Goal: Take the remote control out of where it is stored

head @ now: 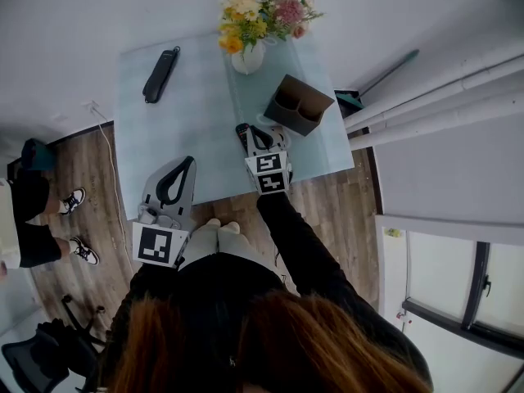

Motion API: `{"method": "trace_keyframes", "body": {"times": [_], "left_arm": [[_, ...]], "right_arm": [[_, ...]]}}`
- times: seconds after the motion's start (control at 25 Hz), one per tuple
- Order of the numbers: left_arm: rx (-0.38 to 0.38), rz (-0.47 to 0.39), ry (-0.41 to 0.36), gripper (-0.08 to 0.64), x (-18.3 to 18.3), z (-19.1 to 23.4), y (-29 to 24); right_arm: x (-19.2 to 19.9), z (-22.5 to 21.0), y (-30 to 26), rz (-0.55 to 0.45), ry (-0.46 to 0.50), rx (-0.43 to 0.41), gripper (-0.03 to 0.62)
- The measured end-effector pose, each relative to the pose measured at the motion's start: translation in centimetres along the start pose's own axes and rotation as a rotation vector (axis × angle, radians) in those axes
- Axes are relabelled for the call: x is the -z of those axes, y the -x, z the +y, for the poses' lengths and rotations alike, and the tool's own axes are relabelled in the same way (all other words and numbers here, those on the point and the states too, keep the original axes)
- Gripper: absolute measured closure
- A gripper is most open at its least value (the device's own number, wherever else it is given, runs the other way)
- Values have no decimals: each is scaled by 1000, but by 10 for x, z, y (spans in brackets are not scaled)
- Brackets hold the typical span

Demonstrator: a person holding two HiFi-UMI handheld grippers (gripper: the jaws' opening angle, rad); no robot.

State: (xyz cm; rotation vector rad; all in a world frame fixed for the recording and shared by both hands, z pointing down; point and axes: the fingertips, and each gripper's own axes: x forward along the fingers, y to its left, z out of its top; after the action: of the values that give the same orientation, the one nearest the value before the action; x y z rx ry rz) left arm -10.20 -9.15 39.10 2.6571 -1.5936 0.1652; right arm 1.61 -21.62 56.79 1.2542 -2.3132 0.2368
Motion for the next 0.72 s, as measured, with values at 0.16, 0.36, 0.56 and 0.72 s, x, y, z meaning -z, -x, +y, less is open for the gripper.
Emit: {"method": "trace_keyframes", "body": {"times": [0.16, 0.36, 0.56, 0.72], "left_arm": [[7, -4, -1, 555, -1, -1, -1], [16, -10, -8, 555, -4, -3, -2], [30, -18, -12, 555, -5, -6, -2], [34, -18, -10, 555, -5, -6, -2]], "right_arm": [[-40, 3, 27, -152, 15, 5, 578], [-74, 4, 62, -288, 15, 26, 577], [-94, 11, 100, -366, -6, 1, 578], [-110, 18, 135, -401, -31, -8, 578]]}}
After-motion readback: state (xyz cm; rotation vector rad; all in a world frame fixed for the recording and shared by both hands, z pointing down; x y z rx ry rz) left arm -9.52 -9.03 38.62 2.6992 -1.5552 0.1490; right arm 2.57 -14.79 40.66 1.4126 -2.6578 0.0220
